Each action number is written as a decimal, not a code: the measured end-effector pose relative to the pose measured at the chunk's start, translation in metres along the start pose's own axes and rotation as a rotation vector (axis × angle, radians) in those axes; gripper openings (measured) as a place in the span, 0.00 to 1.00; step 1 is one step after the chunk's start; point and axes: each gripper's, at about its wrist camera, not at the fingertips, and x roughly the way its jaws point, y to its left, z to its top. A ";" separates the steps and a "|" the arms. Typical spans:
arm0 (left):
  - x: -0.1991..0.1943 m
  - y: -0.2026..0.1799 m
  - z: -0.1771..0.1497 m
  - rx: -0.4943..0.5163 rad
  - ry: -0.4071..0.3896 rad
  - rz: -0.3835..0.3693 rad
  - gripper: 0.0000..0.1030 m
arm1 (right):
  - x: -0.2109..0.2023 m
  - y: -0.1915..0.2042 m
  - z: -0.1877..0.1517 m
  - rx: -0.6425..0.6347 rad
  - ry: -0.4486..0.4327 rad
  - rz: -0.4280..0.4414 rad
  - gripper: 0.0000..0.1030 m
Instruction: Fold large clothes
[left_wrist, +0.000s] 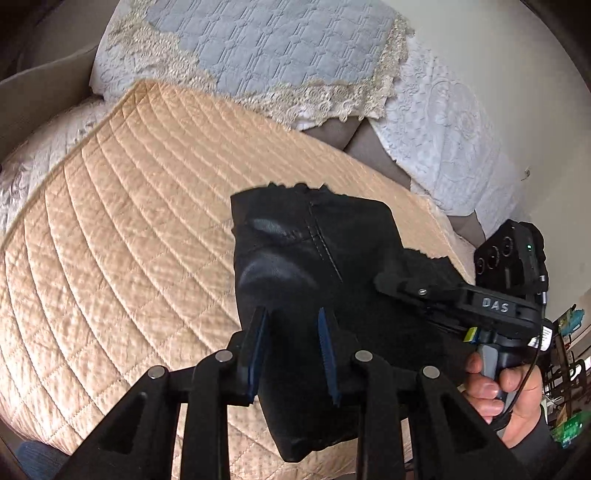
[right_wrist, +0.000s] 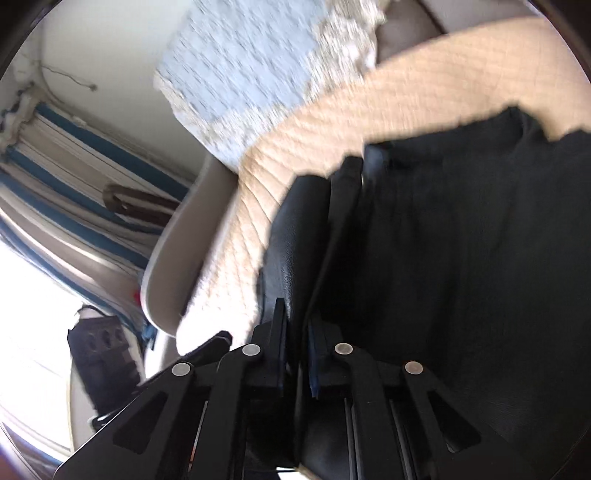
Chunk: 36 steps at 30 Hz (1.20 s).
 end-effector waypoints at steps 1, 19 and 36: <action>-0.003 -0.004 0.003 0.006 -0.012 -0.008 0.28 | -0.013 0.002 0.003 -0.011 -0.023 0.003 0.05; -0.007 -0.026 -0.001 0.045 -0.007 0.003 0.28 | -0.016 -0.040 -0.010 0.086 0.036 0.066 0.51; -0.009 -0.015 0.001 0.024 -0.017 0.017 0.28 | -0.021 0.001 0.009 -0.034 -0.010 0.075 0.10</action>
